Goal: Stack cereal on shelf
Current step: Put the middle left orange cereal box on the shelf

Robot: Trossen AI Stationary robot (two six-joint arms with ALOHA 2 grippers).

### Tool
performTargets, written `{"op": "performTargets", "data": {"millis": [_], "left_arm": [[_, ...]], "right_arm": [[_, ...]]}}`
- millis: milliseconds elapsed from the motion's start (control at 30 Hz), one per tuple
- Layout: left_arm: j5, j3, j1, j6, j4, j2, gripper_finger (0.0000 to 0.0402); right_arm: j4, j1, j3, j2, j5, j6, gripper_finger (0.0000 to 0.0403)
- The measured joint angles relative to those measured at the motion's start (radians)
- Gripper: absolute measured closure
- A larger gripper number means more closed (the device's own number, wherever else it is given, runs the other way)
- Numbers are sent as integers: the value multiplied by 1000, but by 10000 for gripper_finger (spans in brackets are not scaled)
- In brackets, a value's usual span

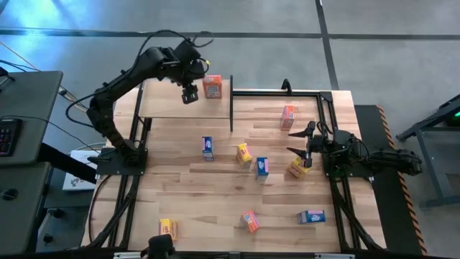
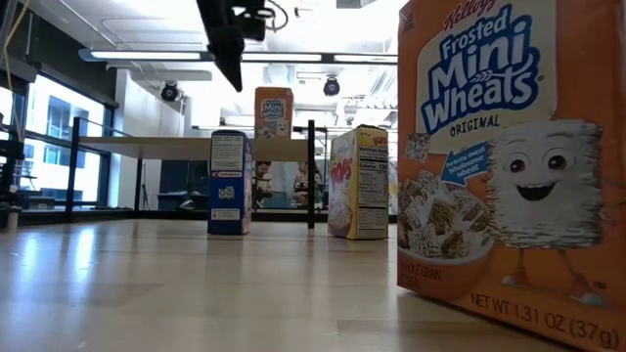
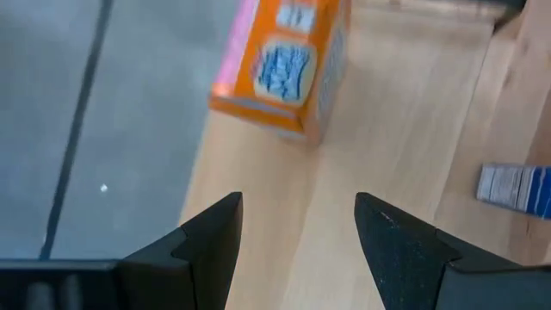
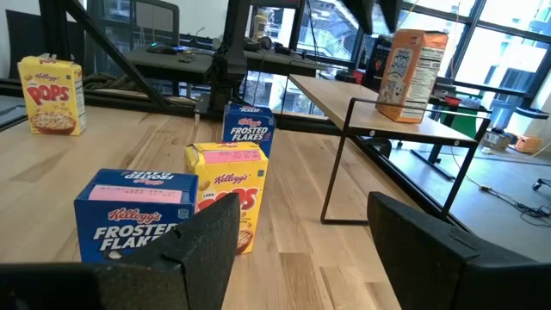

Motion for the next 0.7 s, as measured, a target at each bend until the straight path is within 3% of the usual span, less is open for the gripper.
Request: {"op": "performTargets", "data": {"millis": [433, 700], "left_arm": [[77, -181, 40, -2, 137, -15, 186], [126, -378, 71, -28, 308, -166, 186]], "right_arm": [[0, 0, 0, 0, 0, 0, 155], [0, 0, 0, 0, 0, 0, 155]]}}
